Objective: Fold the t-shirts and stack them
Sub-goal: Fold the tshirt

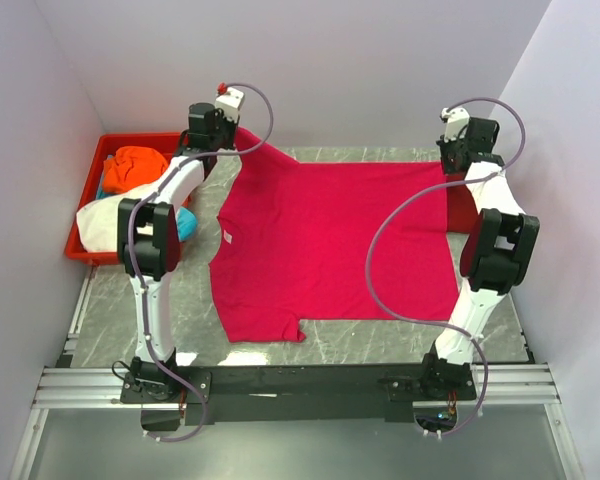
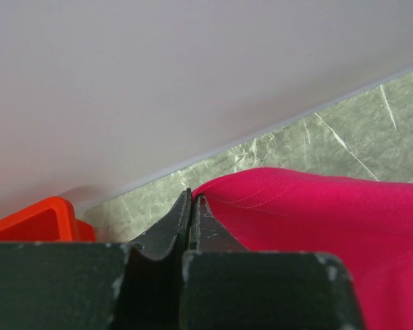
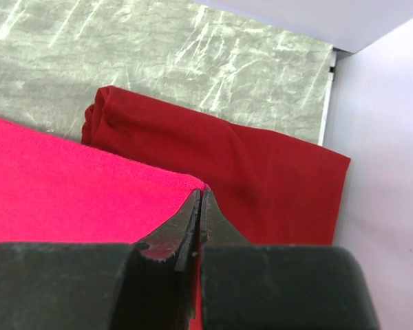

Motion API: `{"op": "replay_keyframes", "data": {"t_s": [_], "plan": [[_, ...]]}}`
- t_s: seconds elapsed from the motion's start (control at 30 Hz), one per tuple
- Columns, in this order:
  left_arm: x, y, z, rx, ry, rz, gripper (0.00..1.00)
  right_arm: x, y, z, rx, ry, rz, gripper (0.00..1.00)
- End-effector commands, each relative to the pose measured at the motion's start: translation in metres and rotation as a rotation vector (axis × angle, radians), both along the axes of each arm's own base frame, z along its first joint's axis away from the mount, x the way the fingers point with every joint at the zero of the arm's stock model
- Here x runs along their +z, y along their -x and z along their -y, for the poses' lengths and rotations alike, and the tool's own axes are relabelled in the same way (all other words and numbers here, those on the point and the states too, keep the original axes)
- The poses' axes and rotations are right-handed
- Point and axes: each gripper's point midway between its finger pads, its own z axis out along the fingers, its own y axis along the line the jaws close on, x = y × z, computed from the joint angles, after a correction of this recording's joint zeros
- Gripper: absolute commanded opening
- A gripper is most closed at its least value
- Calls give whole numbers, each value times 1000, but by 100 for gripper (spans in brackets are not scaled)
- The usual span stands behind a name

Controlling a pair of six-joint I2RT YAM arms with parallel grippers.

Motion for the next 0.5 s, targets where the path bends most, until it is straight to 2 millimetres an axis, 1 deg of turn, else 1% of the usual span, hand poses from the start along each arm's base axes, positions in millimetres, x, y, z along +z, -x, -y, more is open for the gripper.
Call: {"op": "replay_keyframes", "data": {"t_s": [0.0,0.03,0.07,0.1,0.13,0.17,0.2,0.23,0.27,0.3,0.33,0.37,0.4,0.43,0.47], "plan": [[36,6,1,-30,24,93,0,26,-15,0,16,-2,85,0],[26,12,0,-33,20,74,0,24,-14,-3,25,-9,81,0],[37,18,0,-38,23,94,0,22,-13,-4,34,-13,74,0],[37,22,0,-44,19,95,0,20,-12,-7,46,-21,70,0],[29,27,0,-53,17,82,0,16,-10,-9,52,-27,62,0],[38,32,0,-62,16,94,0,16,-8,-11,62,-31,58,0],[39,36,0,-67,8,97,0,14,-6,-13,72,-35,55,0],[32,41,0,-76,5,81,0,9,-2,-15,78,-40,44,0],[40,46,0,-80,6,95,0,11,-1,-17,85,-39,51,0],[42,50,-2,-78,7,102,0,11,1,-17,87,-39,51,0],[34,55,-3,-81,7,85,0,9,3,-20,95,-47,46,0],[44,60,-4,-82,13,104,0,11,5,-21,105,-51,50,0],[44,64,-4,-82,20,101,0,12,7,-22,111,-54,51,0],[43,70,-5,-85,21,98,0,9,10,-24,115,-58,45,0],[43,74,-5,-89,22,96,0,14,12,-24,118,-53,57,0]]}}
